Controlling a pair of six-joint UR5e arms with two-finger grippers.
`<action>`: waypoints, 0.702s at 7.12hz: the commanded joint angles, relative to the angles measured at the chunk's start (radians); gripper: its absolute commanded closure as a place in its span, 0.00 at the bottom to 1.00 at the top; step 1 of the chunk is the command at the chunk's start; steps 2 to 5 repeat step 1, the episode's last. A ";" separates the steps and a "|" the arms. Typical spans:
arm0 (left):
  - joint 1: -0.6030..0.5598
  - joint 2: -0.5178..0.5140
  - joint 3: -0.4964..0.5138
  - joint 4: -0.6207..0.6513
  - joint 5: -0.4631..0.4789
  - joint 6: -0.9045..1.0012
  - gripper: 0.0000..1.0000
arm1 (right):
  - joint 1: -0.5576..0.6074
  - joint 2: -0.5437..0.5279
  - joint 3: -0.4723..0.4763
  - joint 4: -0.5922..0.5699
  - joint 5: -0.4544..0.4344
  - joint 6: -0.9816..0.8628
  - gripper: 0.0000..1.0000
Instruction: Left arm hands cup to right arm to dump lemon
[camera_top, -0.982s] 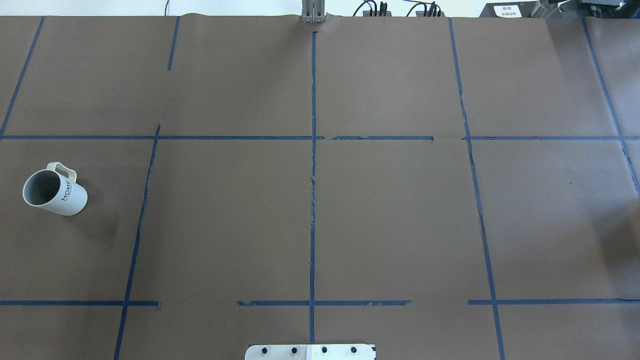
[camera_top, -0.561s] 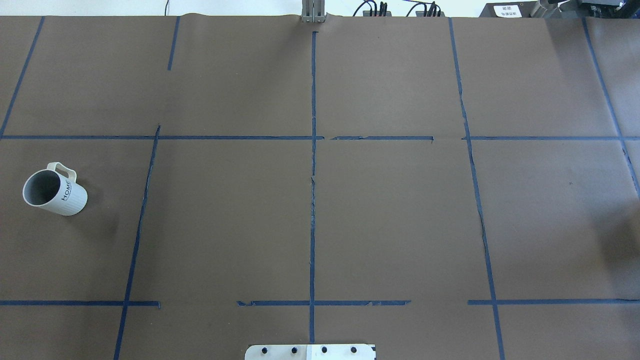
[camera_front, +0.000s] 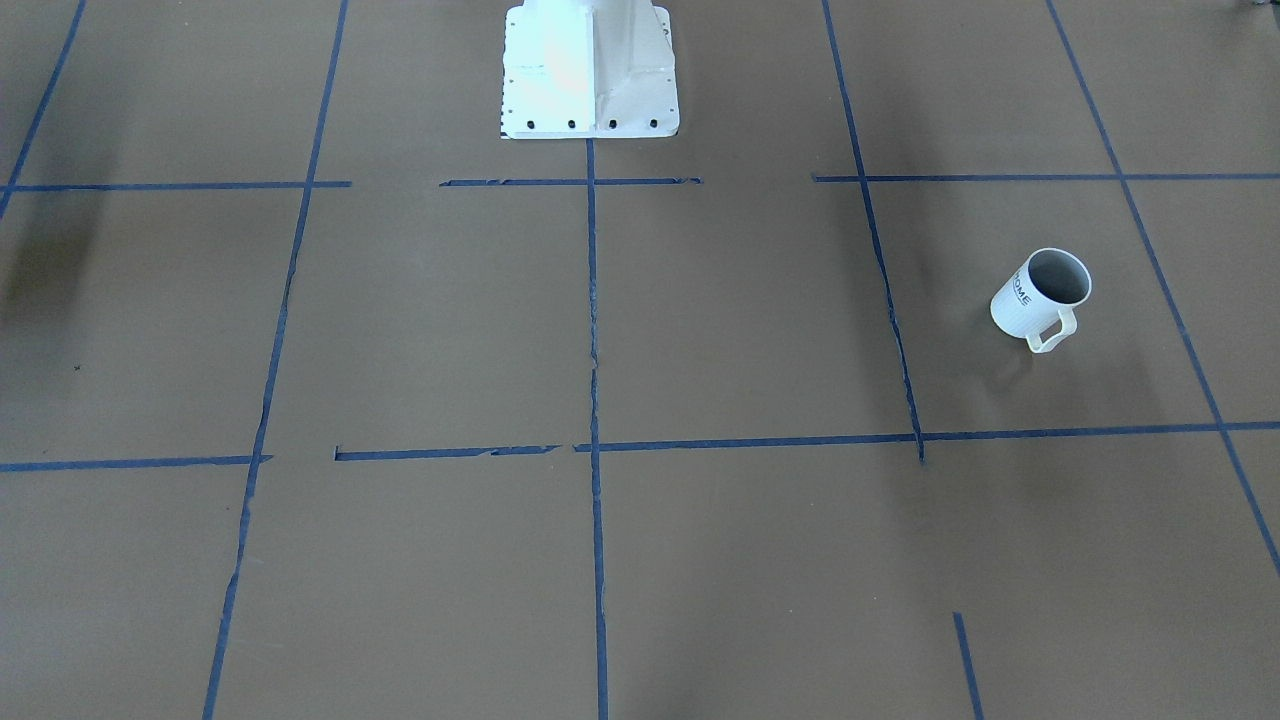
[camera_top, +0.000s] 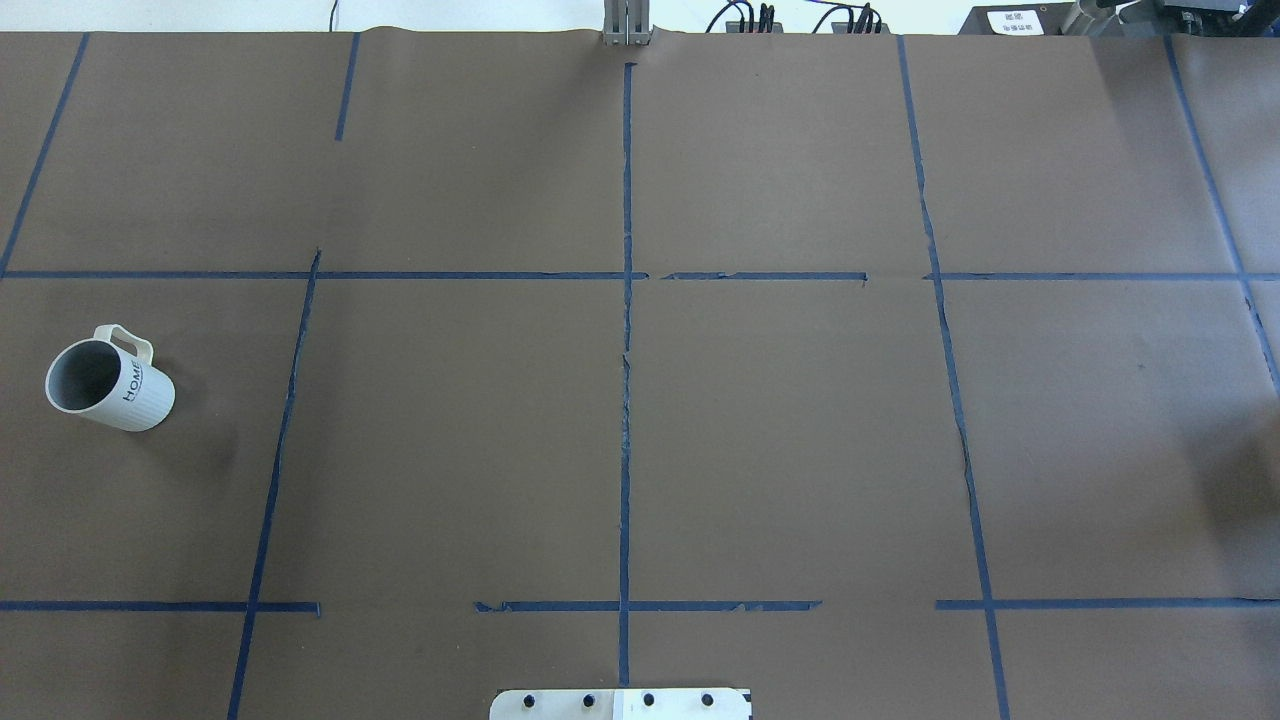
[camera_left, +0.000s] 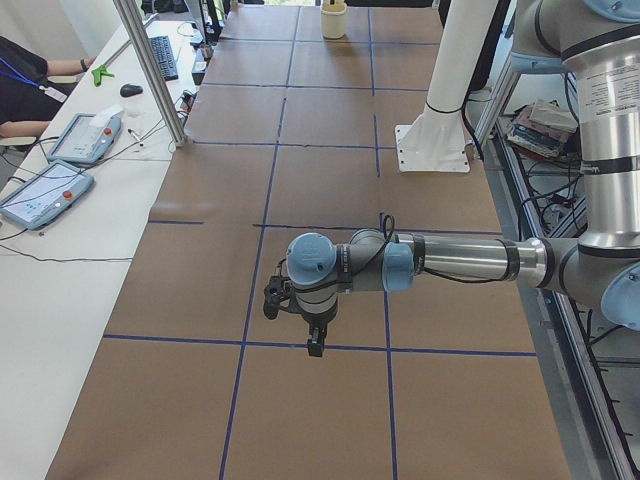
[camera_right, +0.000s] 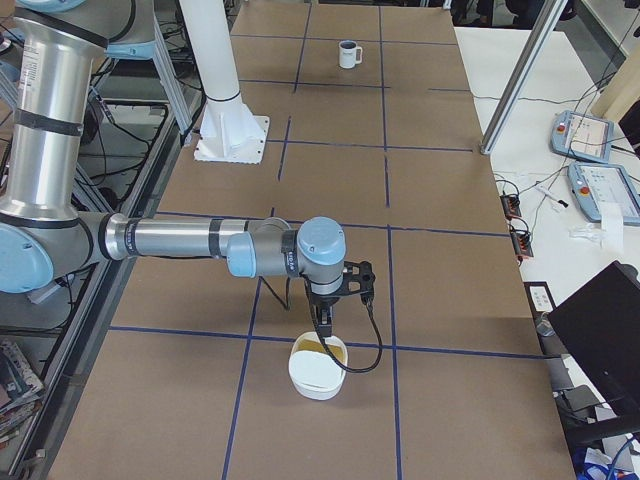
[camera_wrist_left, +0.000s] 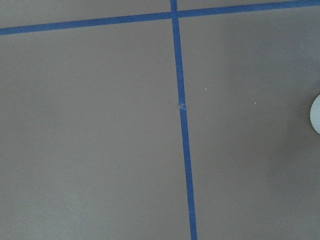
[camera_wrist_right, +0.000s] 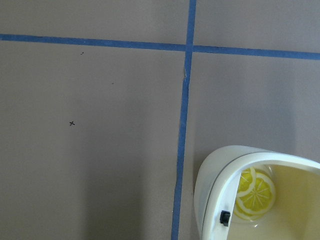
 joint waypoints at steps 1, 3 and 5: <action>0.000 -0.001 -0.012 0.001 0.001 0.000 0.00 | 0.000 0.000 0.000 0.000 0.000 0.000 0.00; 0.000 -0.001 -0.012 0.001 0.001 0.000 0.00 | 0.000 0.000 0.000 0.000 0.000 0.000 0.00; 0.000 -0.001 -0.012 0.001 0.001 0.000 0.00 | 0.000 0.000 0.000 0.000 0.000 0.000 0.00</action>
